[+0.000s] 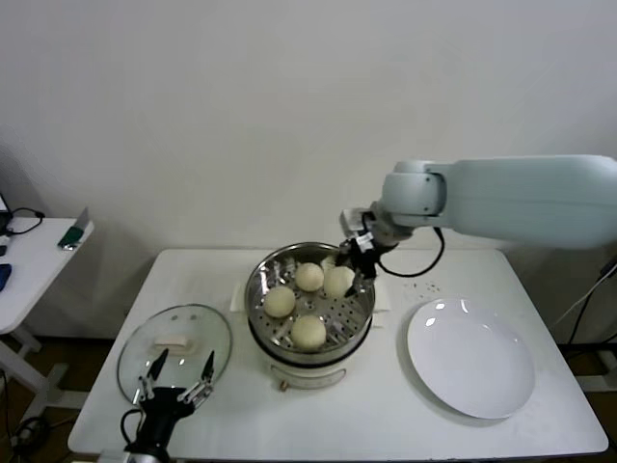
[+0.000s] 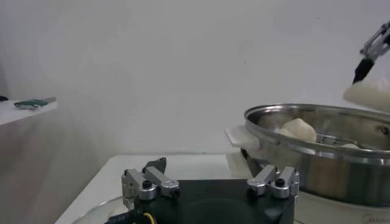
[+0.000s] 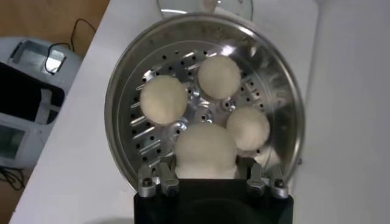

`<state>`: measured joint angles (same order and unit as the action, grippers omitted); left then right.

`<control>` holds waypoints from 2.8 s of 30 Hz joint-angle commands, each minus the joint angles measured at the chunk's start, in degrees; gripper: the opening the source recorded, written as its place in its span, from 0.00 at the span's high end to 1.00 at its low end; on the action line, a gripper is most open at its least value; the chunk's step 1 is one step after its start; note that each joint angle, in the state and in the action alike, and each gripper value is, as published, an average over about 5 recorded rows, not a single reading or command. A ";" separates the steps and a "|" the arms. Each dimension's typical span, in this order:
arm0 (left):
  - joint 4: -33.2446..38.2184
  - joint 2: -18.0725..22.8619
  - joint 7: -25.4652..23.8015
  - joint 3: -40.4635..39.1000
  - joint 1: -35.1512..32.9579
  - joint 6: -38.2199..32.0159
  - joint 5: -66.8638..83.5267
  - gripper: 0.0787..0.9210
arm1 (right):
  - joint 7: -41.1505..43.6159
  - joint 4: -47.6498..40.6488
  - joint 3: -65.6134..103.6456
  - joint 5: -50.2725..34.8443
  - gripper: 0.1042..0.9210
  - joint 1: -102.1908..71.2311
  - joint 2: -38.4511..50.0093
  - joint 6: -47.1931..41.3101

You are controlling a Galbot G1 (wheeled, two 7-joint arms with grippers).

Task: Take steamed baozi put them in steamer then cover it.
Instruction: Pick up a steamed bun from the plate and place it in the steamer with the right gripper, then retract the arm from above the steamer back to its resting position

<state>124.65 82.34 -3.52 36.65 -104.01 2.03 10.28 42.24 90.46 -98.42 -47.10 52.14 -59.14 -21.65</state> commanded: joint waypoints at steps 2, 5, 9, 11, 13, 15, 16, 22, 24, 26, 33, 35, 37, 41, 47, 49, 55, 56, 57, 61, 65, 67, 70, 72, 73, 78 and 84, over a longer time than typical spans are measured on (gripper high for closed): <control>-0.17 0.06 -0.05 0.05 0.09 -0.01 0.08 0.12 | -2.55 -2.75 -0.86 2.88 0.32 -7.05 -3.58 -2.17; -0.26 0.07 -0.04 -0.01 0.13 -0.07 0.07 0.12 | -2.79 -3.03 -1.08 4.06 0.32 -7.58 -3.29 -2.24; -0.29 0.08 -0.03 -0.09 0.14 -0.14 0.04 0.12 | -3.10 -3.53 -1.04 4.85 0.32 -8.13 -3.03 -2.30; -0.24 0.07 -0.02 -0.06 0.14 -0.15 0.03 0.12 | -3.36 -3.79 -0.79 4.84 0.32 -8.40 -3.10 -2.33; -0.15 0.05 -0.01 0.01 0.12 -0.16 0.02 0.12 | -3.66 -4.12 -0.27 4.61 0.32 -8.77 -3.23 -2.33; -0.06 0.01 0.00 0.08 0.07 -0.15 0.02 0.12 | -3.81 -4.41 0.30 4.14 0.31 -9.05 -3.37 -2.12; -0.01 -0.02 -0.01 0.12 0.04 -0.15 0.01 0.12 | -3.86 -4.53 0.58 3.95 0.30 -9.14 -3.41 -2.02; 0.31 -0.06 -0.02 0.23 -0.07 -0.14 -0.11 0.12 | -1.74 -4.50 1.53 3.01 0.15 -6.50 -2.47 0.09; 0.40 -0.05 -0.04 0.15 -0.04 -0.17 -0.24 0.12 | -0.06 -4.33 2.06 1.97 0.13 -4.59 -1.41 1.22; 0.52 -0.03 -0.06 0.07 0.00 -0.17 -0.39 0.12 | 1.69 -4.15 3.34 -0.04 0.12 -2.70 0.25 2.16; 0.86 -0.26 0.01 0.14 0.01 -0.06 -0.48 0.12 | -6.93 -3.49 17.07 -10.70 0.12 -4.97 10.45 -0.24; 0.88 -0.41 0.07 0.05 0.08 -0.14 -0.45 0.12 | -15.67 -2.58 24.62 -11.26 0.12 -10.70 14.63 -1.47; 0.91 -0.57 0.08 -0.13 0.13 -0.58 -0.80 0.12 | -23.98 -1.95 34.09 -8.98 0.12 -18.93 18.78 -1.12; 0.31 -1.07 0.19 -0.12 0.49 -2.66 -4.13 0.12 | -38.14 -0.75 54.04 -5.55 0.12 -37.53 25.36 -0.71; -1.13 -1.55 0.34 0.93 2.63 -3.41 -8.28 0.12 | -44.10 2.77 85.71 1.45 0.12 -71.49 33.32 4.44; -1.50 -1.60 0.46 1.29 3.50 -3.50 -9.37 0.12 | -43.50 3.80 99.04 6.34 0.12 -85.82 33.77 7.19; -2.58 -2.17 1.25 1.35 4.94 -4.81 -12.31 0.12 | -41.31 6.23 132.40 16.46 0.12 -122.98 24.94 19.20; -2.79 -2.34 1.31 1.37 5.04 -5.15 -13.07 0.12 | -40.99 6.68 135.27 16.92 0.12 -126.69 22.85 21.00; -3.05 -2.51 1.40 1.41 5.16 -5.51 -14.04 0.12 | -40.56 7.10 137.93 17.30 0.12 -130.60 20.52 23.01; -4.81 -2.76 2.32 1.74 6.13 -7.60 -18.83 0.12 | -38.68 7.17 143.87 19.48 0.12 -141.20 12.16 30.53; -7.16 -2.76 4.54 2.24 6.58 -10.08 -25.30 0.12 | -36.79 5.98 144.74 20.83 0.12 -146.76 5.58 37.57; -8.25 -2.88 6.65 2.76 6.39 -11.17 -29.98 0.12 | -36.21 5.70 144.19 20.68 0.12 -148.73 3.32 39.82; -9.68 -3.99 12.47 3.69 5.48 -12.63 -40.94 0.12 | -36.13 5.59 142.67 21.25 0.12 -150.97 0.51 42.49; -10.57 -5.78 18.12 4.11 4.21 -12.69 -51.28 0.12 | -36.36 5.74 141.59 21.53 0.12 -152.08 -0.88 43.56; -11.09 -6.83 20.61 4.29 3.50 -12.22 -56.19 0.12 | -36.53 5.82 140.99 21.61 0.12 -152.41 -1.45 43.90; -17.56 -10.94 27.07 4.93 2.73 -9.62 -72.95 0.12 | -37.67 5.44 138.14 22.83 0.12 -152.54 -4.03 44.80; -28.25 -9.77 29.02 4.23 9.07 -5.98 -82.80 0.12 | -38.60 6.17 136.31 23.27 0.12 -152.44 -6.24 44.69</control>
<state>111.16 74.61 15.02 40.86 -99.72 -7.24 -41.95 4.46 95.81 34.55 -26.35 -90.19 -58.55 18.11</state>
